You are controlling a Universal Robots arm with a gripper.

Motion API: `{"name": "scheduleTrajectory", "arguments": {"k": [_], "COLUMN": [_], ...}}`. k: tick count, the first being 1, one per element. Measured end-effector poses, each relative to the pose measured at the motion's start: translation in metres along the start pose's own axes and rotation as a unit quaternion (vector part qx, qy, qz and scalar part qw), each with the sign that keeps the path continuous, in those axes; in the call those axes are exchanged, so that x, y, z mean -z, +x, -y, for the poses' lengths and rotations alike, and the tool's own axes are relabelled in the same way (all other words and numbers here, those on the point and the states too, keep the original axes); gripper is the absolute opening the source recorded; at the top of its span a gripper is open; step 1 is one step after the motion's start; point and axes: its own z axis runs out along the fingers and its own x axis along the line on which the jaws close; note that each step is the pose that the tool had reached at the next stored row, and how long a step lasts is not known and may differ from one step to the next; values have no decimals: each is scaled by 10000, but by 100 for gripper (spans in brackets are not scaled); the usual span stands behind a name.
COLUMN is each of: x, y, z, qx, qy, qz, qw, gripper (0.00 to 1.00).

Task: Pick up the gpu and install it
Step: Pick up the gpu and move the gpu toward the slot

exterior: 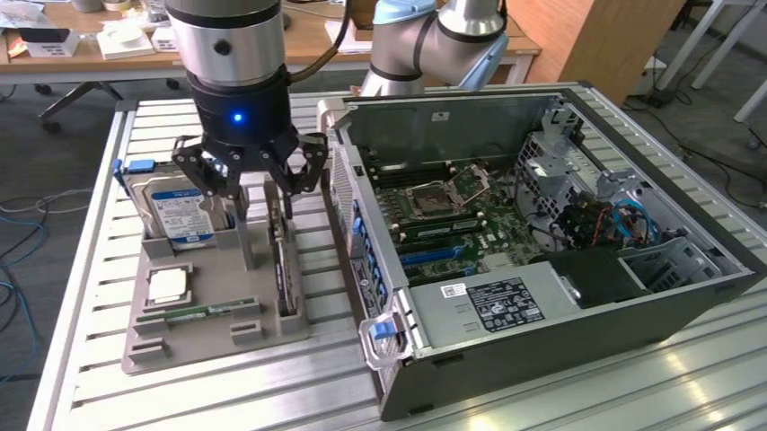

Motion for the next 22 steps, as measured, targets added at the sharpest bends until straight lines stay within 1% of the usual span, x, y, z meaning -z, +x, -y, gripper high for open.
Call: {"name": "scheduleTrajectory", "arguments": {"k": [1, 2, 8, 15, 22], "x": [-37, -129, -220, -230, -230], "y": [1, 3, 5, 4, -43], "z": [1, 5, 8, 8, 2], "qx": [0, 0, 0, -1, 0], "qy": [0, 0, 0, -1, 0], "qz": [0, 0, 0, 1, 0], "qw": [10000, 10000, 10000, 10000, 10000], "gripper": [55, 55, 55, 55, 55]}}
